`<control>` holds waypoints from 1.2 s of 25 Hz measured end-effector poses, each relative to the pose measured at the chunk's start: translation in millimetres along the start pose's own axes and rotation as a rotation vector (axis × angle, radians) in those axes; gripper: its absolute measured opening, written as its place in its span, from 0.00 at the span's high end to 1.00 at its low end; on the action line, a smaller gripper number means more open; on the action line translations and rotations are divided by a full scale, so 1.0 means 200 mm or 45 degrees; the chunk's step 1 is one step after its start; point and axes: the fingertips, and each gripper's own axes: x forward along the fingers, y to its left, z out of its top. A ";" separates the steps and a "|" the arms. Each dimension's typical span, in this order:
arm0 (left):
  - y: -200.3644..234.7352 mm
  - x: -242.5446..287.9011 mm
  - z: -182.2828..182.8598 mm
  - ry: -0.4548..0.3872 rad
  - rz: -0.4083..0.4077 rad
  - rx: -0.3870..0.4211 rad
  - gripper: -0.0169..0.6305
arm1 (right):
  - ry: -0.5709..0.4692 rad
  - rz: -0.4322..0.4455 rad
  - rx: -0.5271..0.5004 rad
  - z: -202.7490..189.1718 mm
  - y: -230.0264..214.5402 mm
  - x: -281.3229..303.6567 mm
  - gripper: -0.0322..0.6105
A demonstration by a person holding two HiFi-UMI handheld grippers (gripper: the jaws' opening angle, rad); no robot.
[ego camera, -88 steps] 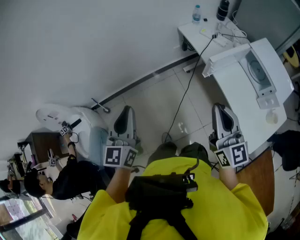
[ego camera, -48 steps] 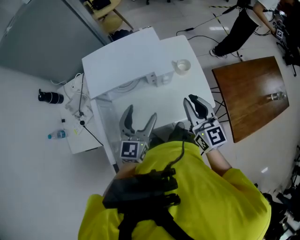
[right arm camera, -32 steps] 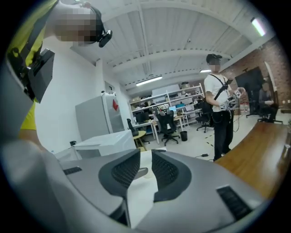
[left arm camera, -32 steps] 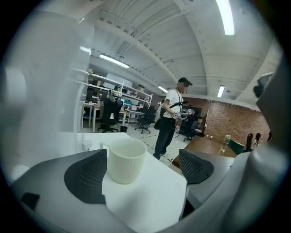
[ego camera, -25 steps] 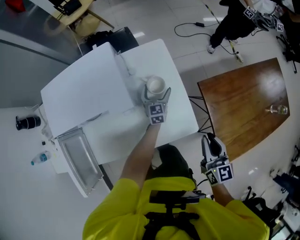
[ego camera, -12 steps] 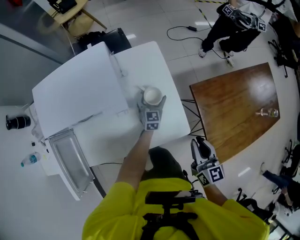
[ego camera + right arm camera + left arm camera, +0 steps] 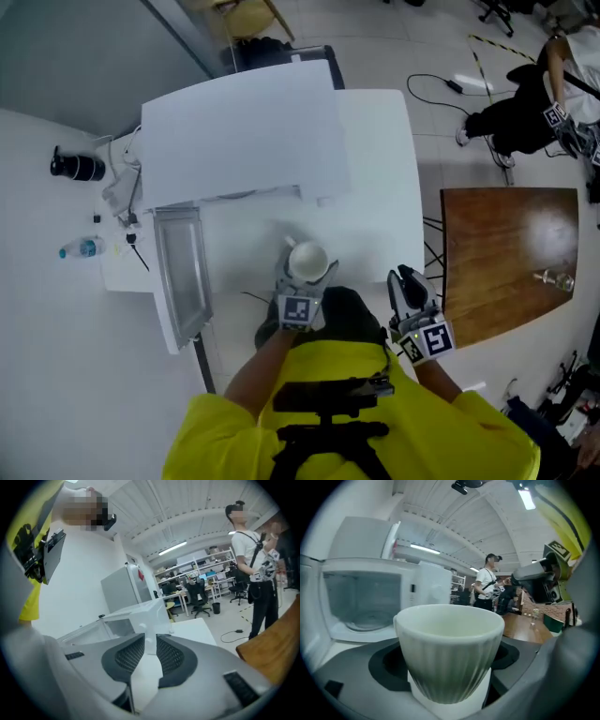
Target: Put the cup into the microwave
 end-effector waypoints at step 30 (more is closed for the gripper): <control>1.39 0.43 0.21 -0.020 0.491 0.009 0.16 | 0.078 0.071 -0.050 -0.01 0.37 0.17 0.82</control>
